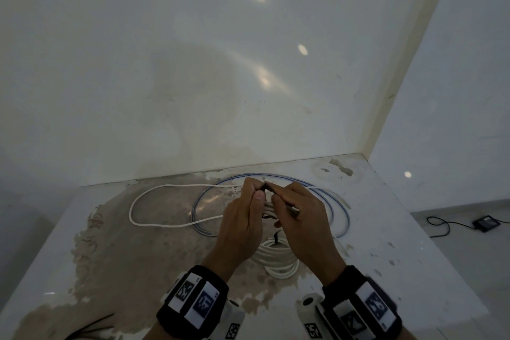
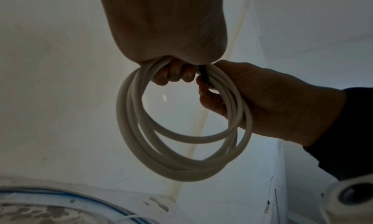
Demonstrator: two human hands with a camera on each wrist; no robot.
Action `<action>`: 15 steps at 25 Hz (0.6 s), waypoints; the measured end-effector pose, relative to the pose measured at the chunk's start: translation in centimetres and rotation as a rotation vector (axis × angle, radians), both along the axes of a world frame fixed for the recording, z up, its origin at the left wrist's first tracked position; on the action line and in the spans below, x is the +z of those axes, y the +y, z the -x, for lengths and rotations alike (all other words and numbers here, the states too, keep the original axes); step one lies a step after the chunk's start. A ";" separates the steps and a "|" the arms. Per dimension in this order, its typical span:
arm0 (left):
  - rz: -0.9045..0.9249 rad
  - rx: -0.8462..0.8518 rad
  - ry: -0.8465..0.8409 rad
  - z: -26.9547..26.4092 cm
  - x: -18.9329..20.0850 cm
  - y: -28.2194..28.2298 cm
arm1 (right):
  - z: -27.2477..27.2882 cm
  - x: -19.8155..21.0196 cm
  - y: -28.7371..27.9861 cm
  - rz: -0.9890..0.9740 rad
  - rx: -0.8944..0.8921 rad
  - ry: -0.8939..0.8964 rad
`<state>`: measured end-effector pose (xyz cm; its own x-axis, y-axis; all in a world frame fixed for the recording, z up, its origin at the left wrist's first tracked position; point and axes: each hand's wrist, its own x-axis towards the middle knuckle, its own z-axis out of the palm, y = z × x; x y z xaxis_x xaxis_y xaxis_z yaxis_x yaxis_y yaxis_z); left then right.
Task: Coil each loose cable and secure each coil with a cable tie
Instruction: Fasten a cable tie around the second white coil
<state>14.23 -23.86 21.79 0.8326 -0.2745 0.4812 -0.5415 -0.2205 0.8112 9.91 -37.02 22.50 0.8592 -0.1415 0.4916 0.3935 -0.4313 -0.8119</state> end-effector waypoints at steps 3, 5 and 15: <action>-0.057 -0.004 -0.052 0.3 0.6 0.0 | 0.5 -0.2 -0.2 -0.009 0.017 -0.036; -0.052 -0.028 -0.043 0.7 0.9 0.0 | 0.6 -0.1 -0.2 -0.036 0.018 -0.027; -0.057 -0.127 0.077 0.8 2.3 -0.1 | 1.0 0.8 -0.7 -0.070 0.043 -0.021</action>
<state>13.41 -23.96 24.06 0.8231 -0.4051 0.3981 -0.5050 -0.2013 0.8393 8.89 -37.70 23.25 0.8549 -0.1397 0.4996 0.4274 -0.3563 -0.8309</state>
